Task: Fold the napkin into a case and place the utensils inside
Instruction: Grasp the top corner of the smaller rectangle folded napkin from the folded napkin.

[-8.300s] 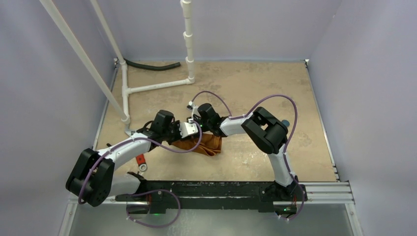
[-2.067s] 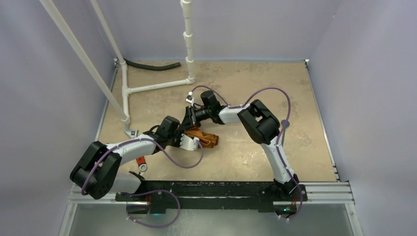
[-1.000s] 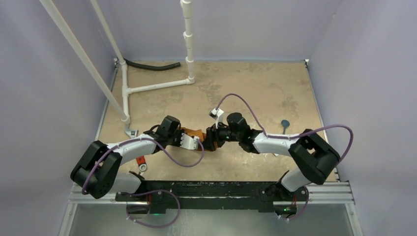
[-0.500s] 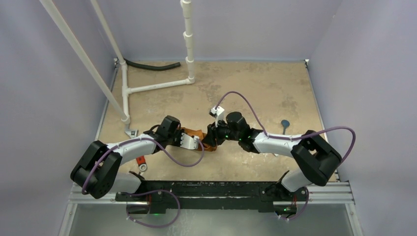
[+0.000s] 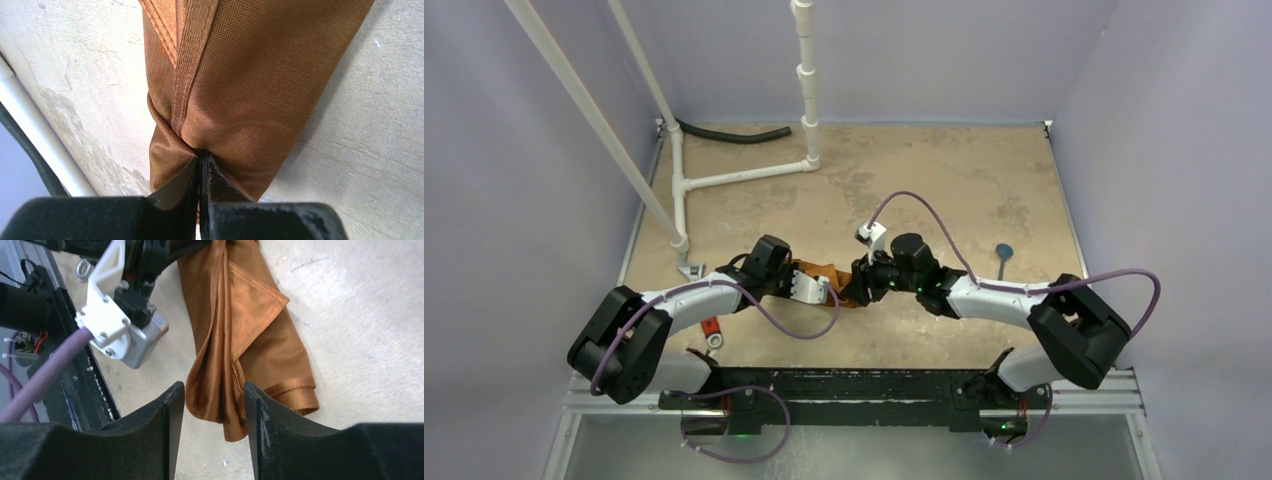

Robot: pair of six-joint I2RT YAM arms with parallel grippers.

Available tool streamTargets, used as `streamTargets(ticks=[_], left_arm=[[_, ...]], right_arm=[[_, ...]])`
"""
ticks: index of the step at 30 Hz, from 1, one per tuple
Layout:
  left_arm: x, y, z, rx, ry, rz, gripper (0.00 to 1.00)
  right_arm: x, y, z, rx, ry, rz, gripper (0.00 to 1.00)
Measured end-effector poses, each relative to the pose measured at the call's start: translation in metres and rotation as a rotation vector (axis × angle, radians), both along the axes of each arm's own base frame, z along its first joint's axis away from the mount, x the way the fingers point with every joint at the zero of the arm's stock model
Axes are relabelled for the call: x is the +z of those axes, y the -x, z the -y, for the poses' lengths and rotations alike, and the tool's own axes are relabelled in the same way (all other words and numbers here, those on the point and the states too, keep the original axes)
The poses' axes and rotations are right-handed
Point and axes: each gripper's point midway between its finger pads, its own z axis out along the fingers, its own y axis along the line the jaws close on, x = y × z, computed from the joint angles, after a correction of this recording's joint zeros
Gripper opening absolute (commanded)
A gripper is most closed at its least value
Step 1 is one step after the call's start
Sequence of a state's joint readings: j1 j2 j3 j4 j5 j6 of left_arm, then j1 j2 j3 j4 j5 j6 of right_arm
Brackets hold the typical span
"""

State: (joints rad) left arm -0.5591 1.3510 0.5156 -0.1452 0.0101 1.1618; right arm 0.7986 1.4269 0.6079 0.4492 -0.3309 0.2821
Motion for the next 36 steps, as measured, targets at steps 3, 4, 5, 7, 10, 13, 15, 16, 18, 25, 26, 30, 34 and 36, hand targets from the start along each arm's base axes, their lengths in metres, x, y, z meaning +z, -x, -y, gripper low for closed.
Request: streamTargets(ticks=[3,4,5,7,10,13,15,16,18,25,26,30,34,36], left_arm=[[0.0,0.0,0.0,0.0,0.0,0.0,0.0],[0.0,0.0,0.0,0.0,0.0,0.0,0.0],[0.0,0.0,0.0,0.001,0.0,-0.001,0.0],[0.0,0.0,0.0,0.001,-0.001,-0.001,0.0],[0.0,0.0,0.0,0.001,-0.001,-0.001,0.0],[0.0,-0.001,0.0,0.001,-0.001,0.0,0.0],[0.0,-0.001,0.0,0.001,-0.001,0.0,0.0],[0.0,-0.001,0.0,0.001,-0.001,0.0,0.0],[0.0,-0.001,0.0,0.001,-0.002,0.001,0.0],[0.001,-0.001,0.0,0.001,-0.003,0.002,0.0],[0.001,-0.001,0.0,0.001,-0.003,0.002,0.0],[0.001,-0.001,0.0,0.0,-0.004,0.003,0.0],[0.001,-0.001,0.0,-0.003,-0.007,0.005,0.0],[0.001,-0.001,-0.001,-0.002,-0.008,0.006,0.0]], right_arm=[[-0.009,0.007,0.002,0.009,0.006,-0.032,0.51],[-0.012,0.009,0.001,0.014,0.009,-0.043,0.51],[-0.016,0.01,0.001,0.017,0.013,-0.053,0.51],[-0.021,0.011,0.0,0.022,0.022,-0.065,0.5],[-0.029,0.014,-0.001,0.027,0.037,-0.083,0.41],[-0.03,0.013,-0.002,0.027,0.041,-0.087,0.16],[-0.032,0.01,-0.004,0.027,0.047,-0.089,0.0],[-0.031,0.009,-0.005,0.025,0.049,-0.092,0.0],[-0.03,0.009,-0.006,0.023,0.049,-0.096,0.0],[-0.018,-0.006,-0.018,0.023,0.052,-0.097,0.0],[-0.016,-0.009,-0.02,0.025,0.05,-0.099,0.0],[-0.023,-0.027,-0.018,0.007,0.055,-0.133,0.0],[-0.044,-0.042,-0.008,-0.033,0.092,-0.192,0.0],[-0.055,-0.043,-0.002,-0.051,0.115,-0.225,0.0]])
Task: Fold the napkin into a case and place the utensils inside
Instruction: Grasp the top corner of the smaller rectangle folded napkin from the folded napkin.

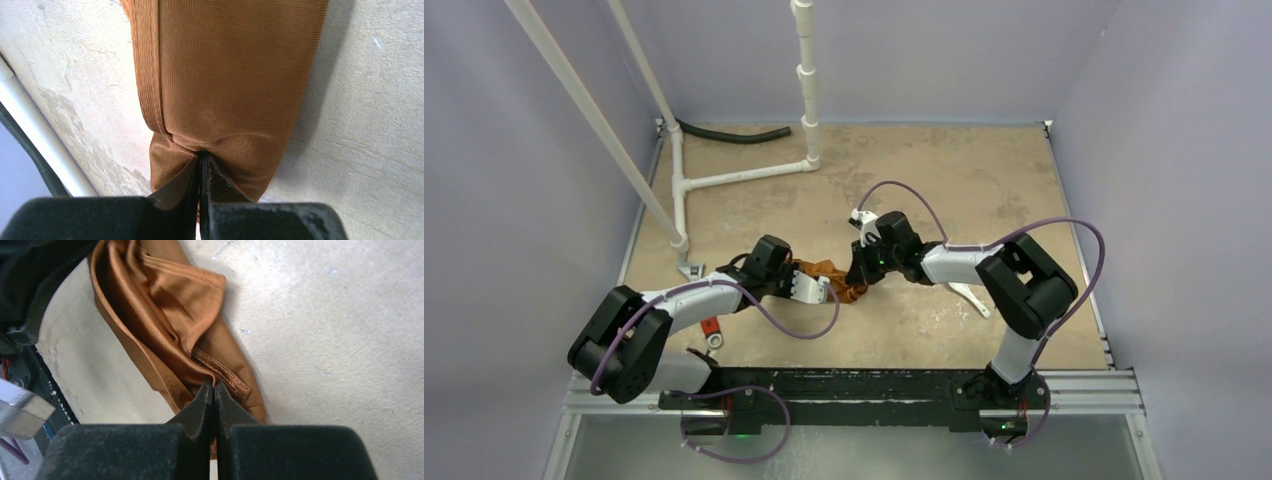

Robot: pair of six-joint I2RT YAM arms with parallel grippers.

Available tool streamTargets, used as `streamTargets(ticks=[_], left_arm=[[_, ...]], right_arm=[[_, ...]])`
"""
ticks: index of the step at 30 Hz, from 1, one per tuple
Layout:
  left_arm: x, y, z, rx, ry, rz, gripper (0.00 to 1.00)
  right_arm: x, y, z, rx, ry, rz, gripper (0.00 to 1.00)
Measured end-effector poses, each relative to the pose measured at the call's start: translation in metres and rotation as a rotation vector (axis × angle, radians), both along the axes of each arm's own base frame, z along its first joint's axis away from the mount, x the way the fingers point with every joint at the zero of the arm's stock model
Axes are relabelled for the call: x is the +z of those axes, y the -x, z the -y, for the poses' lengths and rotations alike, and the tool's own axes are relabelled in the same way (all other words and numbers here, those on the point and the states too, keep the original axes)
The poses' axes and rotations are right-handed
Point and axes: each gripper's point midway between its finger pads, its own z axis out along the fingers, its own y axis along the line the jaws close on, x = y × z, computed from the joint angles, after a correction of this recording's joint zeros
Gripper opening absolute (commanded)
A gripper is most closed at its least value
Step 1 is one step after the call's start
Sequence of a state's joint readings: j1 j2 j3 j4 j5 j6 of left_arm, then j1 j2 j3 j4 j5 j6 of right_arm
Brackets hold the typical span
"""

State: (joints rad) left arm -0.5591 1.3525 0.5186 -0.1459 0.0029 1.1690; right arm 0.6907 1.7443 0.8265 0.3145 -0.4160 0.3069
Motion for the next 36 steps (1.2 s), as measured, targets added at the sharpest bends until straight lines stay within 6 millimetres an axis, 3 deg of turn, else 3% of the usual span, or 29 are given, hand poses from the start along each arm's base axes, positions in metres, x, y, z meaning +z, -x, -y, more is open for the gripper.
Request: streamTargets(ticks=[5,14,19,25,32,36], left_arm=[[0.003,-0.002,0.0,0.048,0.025,-0.009,0.0],[0.016,0.008,-0.002,0.21,0.112,-0.12,0.12],[0.033,0.014,0.004,0.227,0.185,-0.136,0.14],[0.041,0.022,0.012,0.203,0.227,-0.178,0.15],[0.061,0.033,0.045,0.129,0.347,-0.268,0.1],[0.057,0.046,0.069,0.061,0.367,-0.357,0.06]], right_arm=[[-0.008,-0.004,0.009,-0.031,0.002,-0.051,0.0],[-0.008,-0.004,0.01,-0.03,-0.017,-0.068,0.0],[-0.008,-0.003,0.009,-0.025,-0.026,-0.068,0.0],[-0.008,-0.003,0.008,-0.019,-0.032,-0.072,0.0],[-0.008,-0.002,0.008,-0.015,-0.035,-0.073,0.0],[-0.008,-0.002,0.008,-0.015,-0.036,-0.074,0.0]])
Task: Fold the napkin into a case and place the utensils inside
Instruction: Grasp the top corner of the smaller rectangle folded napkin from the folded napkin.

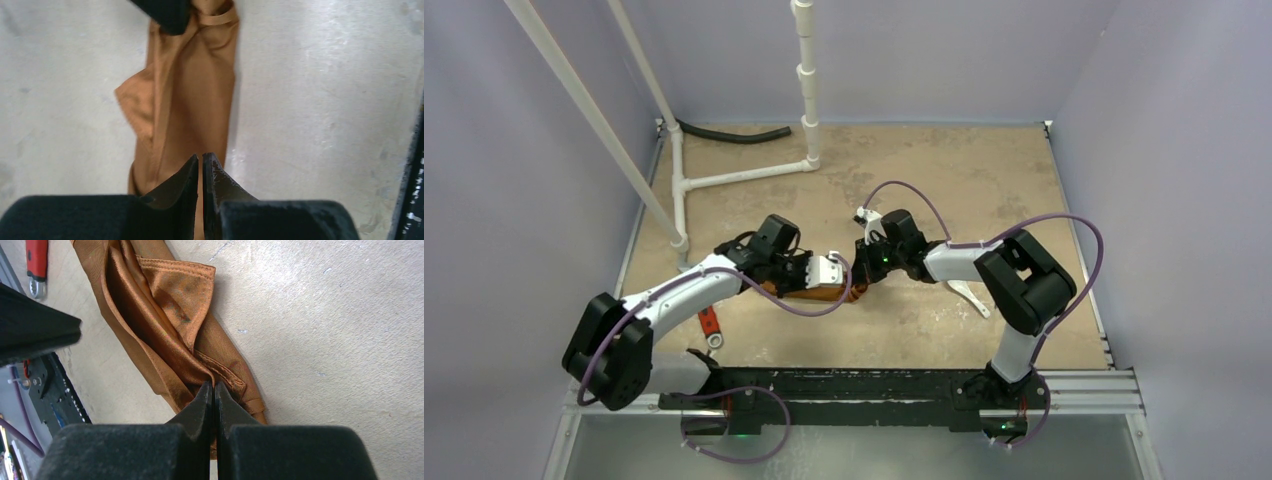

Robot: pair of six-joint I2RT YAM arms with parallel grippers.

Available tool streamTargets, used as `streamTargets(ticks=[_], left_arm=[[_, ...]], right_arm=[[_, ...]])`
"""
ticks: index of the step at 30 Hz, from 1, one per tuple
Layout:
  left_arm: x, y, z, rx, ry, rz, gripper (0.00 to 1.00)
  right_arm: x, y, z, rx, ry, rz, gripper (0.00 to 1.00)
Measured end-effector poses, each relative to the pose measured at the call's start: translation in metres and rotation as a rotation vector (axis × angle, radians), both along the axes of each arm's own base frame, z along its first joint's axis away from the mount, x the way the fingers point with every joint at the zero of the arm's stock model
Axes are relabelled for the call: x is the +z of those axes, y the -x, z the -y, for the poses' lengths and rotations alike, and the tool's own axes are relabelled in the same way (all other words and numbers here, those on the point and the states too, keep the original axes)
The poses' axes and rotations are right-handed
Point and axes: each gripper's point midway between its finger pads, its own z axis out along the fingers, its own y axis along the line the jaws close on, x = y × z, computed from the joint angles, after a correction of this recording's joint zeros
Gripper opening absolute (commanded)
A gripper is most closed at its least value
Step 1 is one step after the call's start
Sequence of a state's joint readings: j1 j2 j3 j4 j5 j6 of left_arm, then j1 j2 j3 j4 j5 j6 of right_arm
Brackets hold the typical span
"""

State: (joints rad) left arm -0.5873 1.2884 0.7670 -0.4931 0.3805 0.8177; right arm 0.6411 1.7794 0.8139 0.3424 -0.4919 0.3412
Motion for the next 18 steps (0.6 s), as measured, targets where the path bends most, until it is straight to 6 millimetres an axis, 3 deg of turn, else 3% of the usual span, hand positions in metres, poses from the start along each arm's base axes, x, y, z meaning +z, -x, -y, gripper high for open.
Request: streamTargets(ticks=[5,14,18], left_arm=[[-0.016,0.01,0.007,-0.036,-0.016,-0.067,0.0],[-0.026,-0.02,0.001,0.064,-0.054,0.005,0.0],[-0.034,-0.023,-0.003,0.088,-0.064,0.009,0.0]], right_arm=[[0.0,0.002,0.0,0.007,-0.005,-0.006,0.0],[0.0,0.012,-0.002,0.043,-0.026,-0.038,0.08],[0.001,0.017,-0.002,0.059,-0.039,-0.055,0.16]])
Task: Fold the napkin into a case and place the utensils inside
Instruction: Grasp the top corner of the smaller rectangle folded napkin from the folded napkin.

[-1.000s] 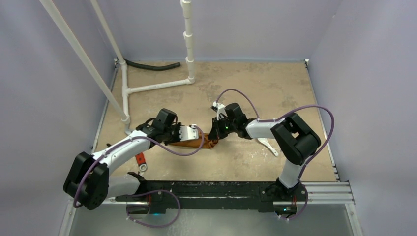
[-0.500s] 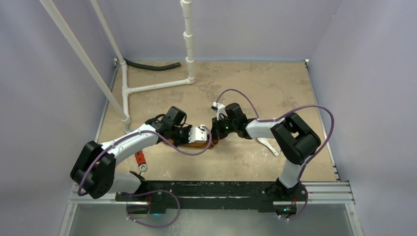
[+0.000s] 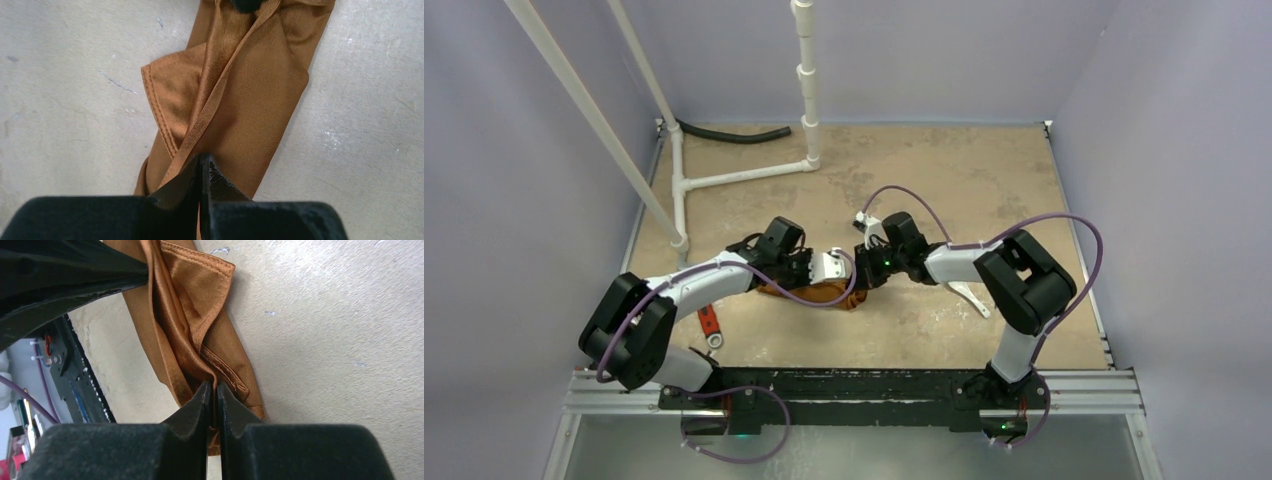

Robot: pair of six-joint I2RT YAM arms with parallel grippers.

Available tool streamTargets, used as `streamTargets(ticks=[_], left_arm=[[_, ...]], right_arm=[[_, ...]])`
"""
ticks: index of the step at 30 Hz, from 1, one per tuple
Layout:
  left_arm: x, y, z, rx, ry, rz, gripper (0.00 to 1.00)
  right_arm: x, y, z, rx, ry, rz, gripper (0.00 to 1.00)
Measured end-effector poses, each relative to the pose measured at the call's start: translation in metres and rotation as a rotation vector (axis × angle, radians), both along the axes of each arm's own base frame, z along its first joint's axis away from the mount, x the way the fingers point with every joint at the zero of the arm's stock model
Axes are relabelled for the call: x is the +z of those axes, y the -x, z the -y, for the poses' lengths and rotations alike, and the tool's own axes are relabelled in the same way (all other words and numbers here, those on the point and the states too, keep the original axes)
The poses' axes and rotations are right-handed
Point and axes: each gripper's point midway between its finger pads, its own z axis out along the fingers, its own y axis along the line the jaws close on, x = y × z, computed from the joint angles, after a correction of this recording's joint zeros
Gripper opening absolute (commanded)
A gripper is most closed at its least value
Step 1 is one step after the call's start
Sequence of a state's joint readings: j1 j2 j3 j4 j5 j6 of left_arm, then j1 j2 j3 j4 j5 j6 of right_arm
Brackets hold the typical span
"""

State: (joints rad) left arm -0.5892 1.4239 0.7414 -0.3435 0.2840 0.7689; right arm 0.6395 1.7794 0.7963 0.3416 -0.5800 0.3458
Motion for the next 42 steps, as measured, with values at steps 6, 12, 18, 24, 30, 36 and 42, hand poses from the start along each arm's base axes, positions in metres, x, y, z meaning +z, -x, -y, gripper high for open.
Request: streamTargets(ticks=[6,12,18,24,30,36,42], left_arm=[[-0.016,0.002,-0.008,0.017,-0.033,-0.001,0.0],[-0.016,-0.007,-0.008,0.06,-0.024,0.028,0.0],[-0.016,-0.01,-0.009,0.114,-0.002,0.015,0.0],[-0.016,-0.011,-0.009,0.163,0.024,-0.005,0.0],[-0.016,-0.012,-0.008,0.187,0.039,-0.013,0.0],[-0.017,-0.012,-0.008,0.191,0.042,-0.014,0.0],[-0.017,-0.012,-0.008,0.191,0.041,-0.014,0.0]], right_arm=[[0.011,0.002,0.003,0.0,-0.03,-0.016,0.39],[0.048,-0.009,0.009,-0.049,-0.058,0.064,0.56],[0.089,-0.02,0.02,-0.135,-0.079,0.177,0.16],[0.093,0.001,0.009,-0.131,-0.217,0.123,0.0],[0.075,0.031,-0.023,-0.039,-0.266,0.018,0.0],[0.064,0.038,-0.037,0.0,-0.293,-0.007,0.0],[0.029,0.032,-0.039,-0.021,-0.234,-0.065,0.0]])
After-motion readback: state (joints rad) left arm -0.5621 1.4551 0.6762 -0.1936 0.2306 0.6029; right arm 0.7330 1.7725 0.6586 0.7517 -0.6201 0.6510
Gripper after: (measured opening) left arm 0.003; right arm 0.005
